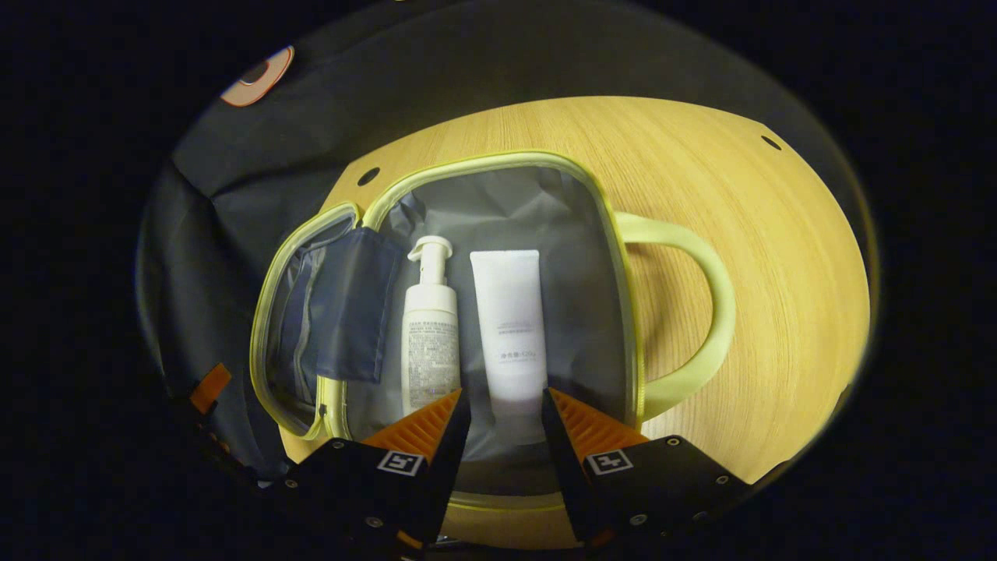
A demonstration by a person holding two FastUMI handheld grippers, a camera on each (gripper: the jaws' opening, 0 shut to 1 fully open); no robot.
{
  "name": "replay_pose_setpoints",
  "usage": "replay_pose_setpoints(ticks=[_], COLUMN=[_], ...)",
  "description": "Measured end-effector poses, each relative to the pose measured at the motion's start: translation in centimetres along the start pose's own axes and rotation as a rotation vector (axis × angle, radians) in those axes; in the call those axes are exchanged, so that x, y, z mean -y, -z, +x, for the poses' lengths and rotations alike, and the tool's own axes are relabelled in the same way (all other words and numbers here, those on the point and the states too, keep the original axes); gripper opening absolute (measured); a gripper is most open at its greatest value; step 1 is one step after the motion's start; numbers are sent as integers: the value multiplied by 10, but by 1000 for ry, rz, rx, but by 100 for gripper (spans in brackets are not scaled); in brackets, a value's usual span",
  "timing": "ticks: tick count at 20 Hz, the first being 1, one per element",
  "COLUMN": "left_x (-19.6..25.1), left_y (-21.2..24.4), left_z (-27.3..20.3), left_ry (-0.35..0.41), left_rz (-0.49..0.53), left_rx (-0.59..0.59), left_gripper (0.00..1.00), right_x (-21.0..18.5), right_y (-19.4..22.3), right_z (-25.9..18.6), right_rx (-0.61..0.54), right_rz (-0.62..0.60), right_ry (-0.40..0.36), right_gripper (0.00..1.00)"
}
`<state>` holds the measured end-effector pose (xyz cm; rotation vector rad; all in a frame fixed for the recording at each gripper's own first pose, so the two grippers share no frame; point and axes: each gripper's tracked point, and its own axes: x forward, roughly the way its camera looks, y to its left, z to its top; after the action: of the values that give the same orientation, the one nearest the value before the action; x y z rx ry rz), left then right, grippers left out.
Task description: First open the suitcase, pack the skin care products into it, and then close the suitcase.
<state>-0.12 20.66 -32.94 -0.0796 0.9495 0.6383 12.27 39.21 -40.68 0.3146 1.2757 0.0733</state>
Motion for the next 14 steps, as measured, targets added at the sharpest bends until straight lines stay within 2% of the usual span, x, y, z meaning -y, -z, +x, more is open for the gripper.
replay_pose_setpoints(ticks=[3,4,5,7,9,10,14], left_x=[-7,-7,-7,-6,-3,-3,-9], left_y=[-7,-9,-14,-20,-22,-24,-23], left_z=[20,25,29,37,48,54,77], left_ry=[20,29,45,76,112,126,164], left_rz=[-30,-41,-49,-59,-79,-94,-181], left_rx=[-5,-2,4,15,9,10,-31], left_gripper=[78,82,82,84,88,94,95], right_x=[7,9,12,16,19,19,22], right_y=[-14,-19,-26,-36,-45,-50,-67], right_z=[-14,-18,-25,-36,-47,-55,-87], right_rx=[73,101,138,202,262,297,422], right_rz=[6,6,8,7,-3,-6,-26], right_ry=[12,15,19,32,48,51,60], right_gripper=[69,71,68,84,90,93,95])
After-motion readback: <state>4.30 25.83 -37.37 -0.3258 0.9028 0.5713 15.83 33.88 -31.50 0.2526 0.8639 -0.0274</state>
